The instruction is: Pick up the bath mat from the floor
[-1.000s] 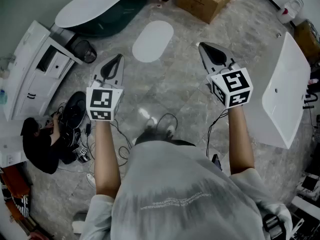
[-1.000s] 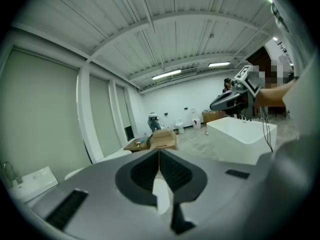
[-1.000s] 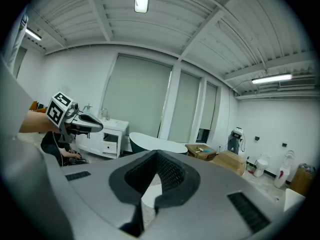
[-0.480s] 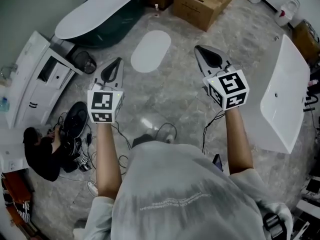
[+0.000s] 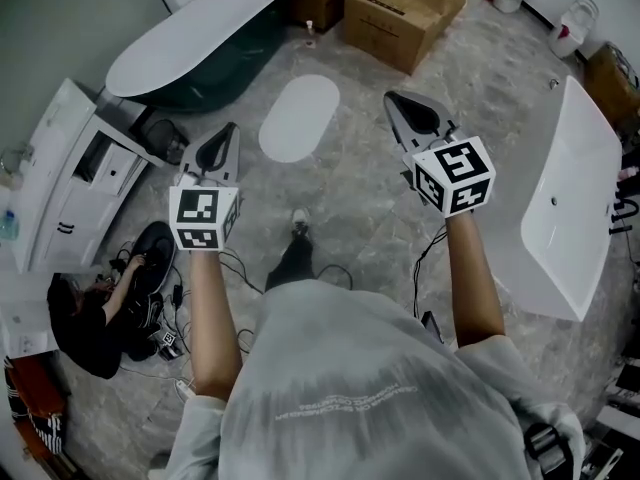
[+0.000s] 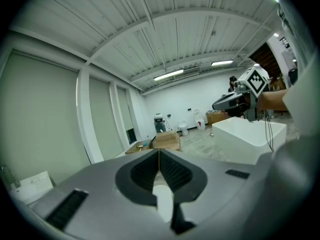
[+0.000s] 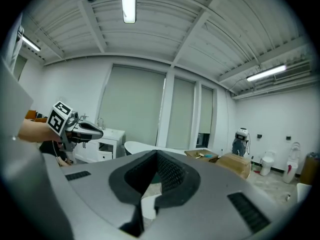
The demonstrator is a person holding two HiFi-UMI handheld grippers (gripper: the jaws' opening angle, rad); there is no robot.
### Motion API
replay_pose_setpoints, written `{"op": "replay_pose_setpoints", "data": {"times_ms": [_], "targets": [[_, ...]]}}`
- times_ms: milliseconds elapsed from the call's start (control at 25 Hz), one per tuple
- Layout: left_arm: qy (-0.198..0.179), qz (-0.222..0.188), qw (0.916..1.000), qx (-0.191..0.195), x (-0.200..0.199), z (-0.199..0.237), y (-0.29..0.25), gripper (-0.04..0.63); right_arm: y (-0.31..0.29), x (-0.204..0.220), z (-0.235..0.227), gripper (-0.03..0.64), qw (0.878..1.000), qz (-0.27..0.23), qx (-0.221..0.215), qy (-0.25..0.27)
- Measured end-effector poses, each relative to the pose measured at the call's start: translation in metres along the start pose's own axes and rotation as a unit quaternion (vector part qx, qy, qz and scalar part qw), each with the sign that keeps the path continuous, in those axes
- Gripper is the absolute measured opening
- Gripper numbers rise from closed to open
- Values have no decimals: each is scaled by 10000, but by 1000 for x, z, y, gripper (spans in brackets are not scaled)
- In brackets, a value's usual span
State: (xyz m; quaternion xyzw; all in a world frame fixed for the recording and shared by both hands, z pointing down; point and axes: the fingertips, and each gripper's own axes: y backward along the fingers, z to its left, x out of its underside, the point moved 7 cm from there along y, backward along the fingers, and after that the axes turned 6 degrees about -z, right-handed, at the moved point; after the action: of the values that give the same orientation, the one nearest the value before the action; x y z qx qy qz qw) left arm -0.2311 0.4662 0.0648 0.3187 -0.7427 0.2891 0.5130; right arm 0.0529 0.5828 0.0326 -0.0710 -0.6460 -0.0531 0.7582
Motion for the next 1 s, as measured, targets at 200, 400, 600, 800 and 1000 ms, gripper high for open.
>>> {"op": "replay_pose_setpoints", "data": {"times_ms": [200, 400, 600, 800, 1000], "targets": [[-10, 55, 9999, 132, 22, 23, -63, 20, -54, 18, -33, 15, 9997, 132, 116, 142], [104, 171, 9998, 70, 45, 80, -148, 20, -140, 33, -79, 14, 9993, 306, 195, 126], [129, 302, 9995, -29, 53, 147, -230, 20, -241, 25, -125, 15, 9989, 410, 125, 168], [284, 503, 9983, -94, 72, 198, -296, 20, -336, 28, -152, 15, 9986, 502, -62, 140], [505, 770, 9956, -171, 107, 237, -336, 20, -411, 43, -159, 15, 9973, 652, -324, 88]]}}
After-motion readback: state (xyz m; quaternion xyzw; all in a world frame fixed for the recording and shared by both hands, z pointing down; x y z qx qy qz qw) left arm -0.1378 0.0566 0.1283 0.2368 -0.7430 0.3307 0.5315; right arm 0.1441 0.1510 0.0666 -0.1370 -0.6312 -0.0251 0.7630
